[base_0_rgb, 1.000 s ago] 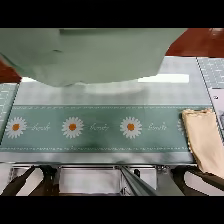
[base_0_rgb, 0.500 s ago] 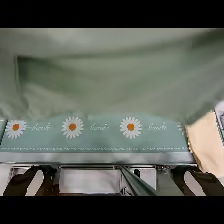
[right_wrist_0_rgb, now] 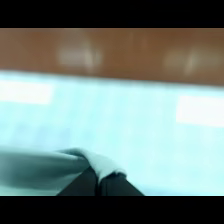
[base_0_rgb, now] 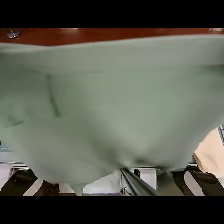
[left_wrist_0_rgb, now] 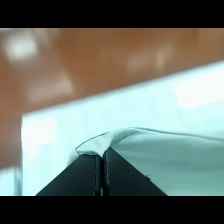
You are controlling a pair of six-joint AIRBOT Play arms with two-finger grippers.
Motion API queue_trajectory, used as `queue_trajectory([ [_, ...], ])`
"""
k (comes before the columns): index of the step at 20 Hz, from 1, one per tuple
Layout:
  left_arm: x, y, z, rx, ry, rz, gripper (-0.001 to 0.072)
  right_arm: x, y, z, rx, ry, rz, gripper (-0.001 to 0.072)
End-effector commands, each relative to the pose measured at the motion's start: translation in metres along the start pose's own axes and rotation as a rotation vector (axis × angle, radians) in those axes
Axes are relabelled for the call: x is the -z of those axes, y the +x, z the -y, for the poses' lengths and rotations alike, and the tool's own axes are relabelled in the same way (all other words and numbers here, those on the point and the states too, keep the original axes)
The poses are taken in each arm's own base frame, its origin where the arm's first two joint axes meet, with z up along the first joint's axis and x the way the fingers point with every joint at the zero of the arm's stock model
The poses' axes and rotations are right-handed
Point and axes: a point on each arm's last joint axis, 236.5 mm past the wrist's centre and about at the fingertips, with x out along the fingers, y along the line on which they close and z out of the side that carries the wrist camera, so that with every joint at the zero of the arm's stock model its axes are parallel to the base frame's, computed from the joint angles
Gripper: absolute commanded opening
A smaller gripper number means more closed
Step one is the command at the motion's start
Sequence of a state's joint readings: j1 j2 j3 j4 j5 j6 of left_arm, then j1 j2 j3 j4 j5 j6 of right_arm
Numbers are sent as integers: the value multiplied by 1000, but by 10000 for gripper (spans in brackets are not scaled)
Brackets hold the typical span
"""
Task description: Fold the shirts.
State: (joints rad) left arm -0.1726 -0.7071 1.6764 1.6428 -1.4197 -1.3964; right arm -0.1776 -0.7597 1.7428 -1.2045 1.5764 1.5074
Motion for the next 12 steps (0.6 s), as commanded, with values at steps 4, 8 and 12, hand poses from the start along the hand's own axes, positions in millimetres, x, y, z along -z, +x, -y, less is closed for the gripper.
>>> queue_trajectory([
  [4,99,188,-15,-94,-185,-312,34,75,159,55,-32,135,-379,19],
  [8,136,286,-9,-48,-259,-412,34,96,270,89,-50,249,-456,19],
  [12,157,357,5,-12,-355,-481,34,106,361,103,-113,357,-473,19],
])
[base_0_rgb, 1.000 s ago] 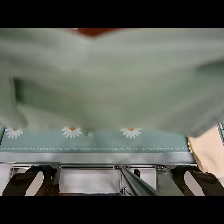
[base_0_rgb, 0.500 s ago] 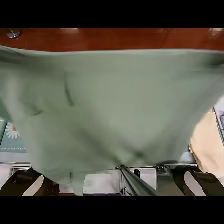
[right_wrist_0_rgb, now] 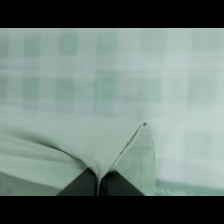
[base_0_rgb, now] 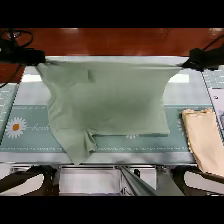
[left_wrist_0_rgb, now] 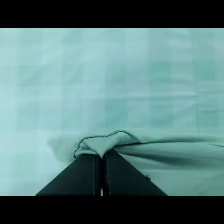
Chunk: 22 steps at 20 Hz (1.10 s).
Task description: Fold the shirts.
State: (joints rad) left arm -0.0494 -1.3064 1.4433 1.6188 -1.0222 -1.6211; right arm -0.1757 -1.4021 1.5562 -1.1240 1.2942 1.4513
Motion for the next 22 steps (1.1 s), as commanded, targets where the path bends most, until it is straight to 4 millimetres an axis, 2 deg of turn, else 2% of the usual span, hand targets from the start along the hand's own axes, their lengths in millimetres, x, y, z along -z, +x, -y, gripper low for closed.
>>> queue_trajectory([
  [1,-4,72,10,36,-118,-58,34,-33,75,16,-68,81,-1,19],
  [4,-3,107,20,75,-183,-103,34,-49,114,21,-81,91,-20,19],
  [7,18,128,41,172,-276,-192,34,-43,140,26,-94,118,-68,19],
  [9,25,124,43,185,-282,-230,34,-32,144,29,-99,120,-113,19],
  [11,37,104,36,196,-174,-288,34,-22,133,30,-113,117,-156,19],
  [13,66,79,21,196,-62,-417,35,-1,121,30,-133,122,-251,19],
  [15,103,66,12,202,-71,-583,35,22,121,35,-132,123,-339,20],
  [20,184,78,20,219,-74,-804,35,81,149,37,-133,138,-503,19],
  [22,204,80,21,219,-81,-856,35,93,159,35,-133,127,-525,20],
])
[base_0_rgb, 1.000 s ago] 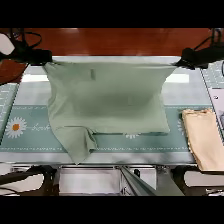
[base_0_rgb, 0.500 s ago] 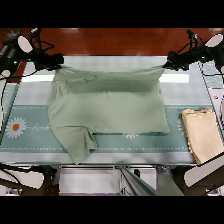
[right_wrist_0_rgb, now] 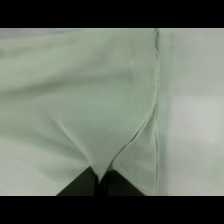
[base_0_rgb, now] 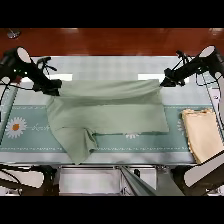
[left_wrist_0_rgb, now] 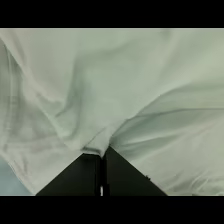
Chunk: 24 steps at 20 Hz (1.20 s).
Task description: Fold the shirts.
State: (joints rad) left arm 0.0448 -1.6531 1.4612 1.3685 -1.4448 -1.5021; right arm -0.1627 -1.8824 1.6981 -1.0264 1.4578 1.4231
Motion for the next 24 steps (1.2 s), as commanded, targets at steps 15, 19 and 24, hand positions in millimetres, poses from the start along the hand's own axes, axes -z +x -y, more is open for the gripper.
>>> queue_trajectory([
  [15,161,-7,-66,156,-526,32,701,81,-59,6,-132,64,275,620],
  [19,194,28,-54,253,-697,55,701,99,-41,-17,-276,105,308,621],
  [24,195,53,-13,386,-673,39,700,111,-29,-15,-289,112,279,620],
])
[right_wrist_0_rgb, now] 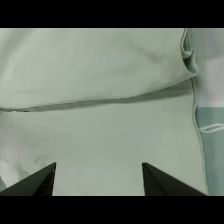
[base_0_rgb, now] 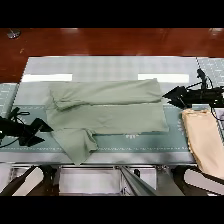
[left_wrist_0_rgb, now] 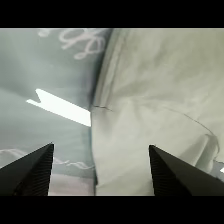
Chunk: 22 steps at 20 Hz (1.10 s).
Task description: Fold the shirts.
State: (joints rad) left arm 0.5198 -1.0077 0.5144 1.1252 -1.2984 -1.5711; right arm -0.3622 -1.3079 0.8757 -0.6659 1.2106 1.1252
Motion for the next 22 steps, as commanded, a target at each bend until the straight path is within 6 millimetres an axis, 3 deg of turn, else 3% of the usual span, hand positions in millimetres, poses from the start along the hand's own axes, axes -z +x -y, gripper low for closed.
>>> queue_trajectory([
  [1,16,24,25,133,-4,-17,700,7,4,-1,-22,8,4,620],
  [10,27,46,21,133,4,-23,701,9,4,-1,-25,10,-6,620],
  [12,22,48,33,170,41,11,697,8,3,-1,-22,12,0,620],
  [13,22,49,42,193,69,18,589,4,1,3,-14,16,13,620],
  [14,23,48,49,218,102,19,205,1,-5,10,-2,43,26,620],
  [15,26,46,58,250,144,12,35,1,-13,20,15,75,27,621],
  [17,31,40,67,280,205,-9,34,21,-26,57,128,132,-40,620],
  [19,33,36,70,286,223,-18,34,68,-34,97,317,236,-199,621],
  [22,33,37,70,286,225,-19,34,124,-24,105,364,262,-379,621],
])
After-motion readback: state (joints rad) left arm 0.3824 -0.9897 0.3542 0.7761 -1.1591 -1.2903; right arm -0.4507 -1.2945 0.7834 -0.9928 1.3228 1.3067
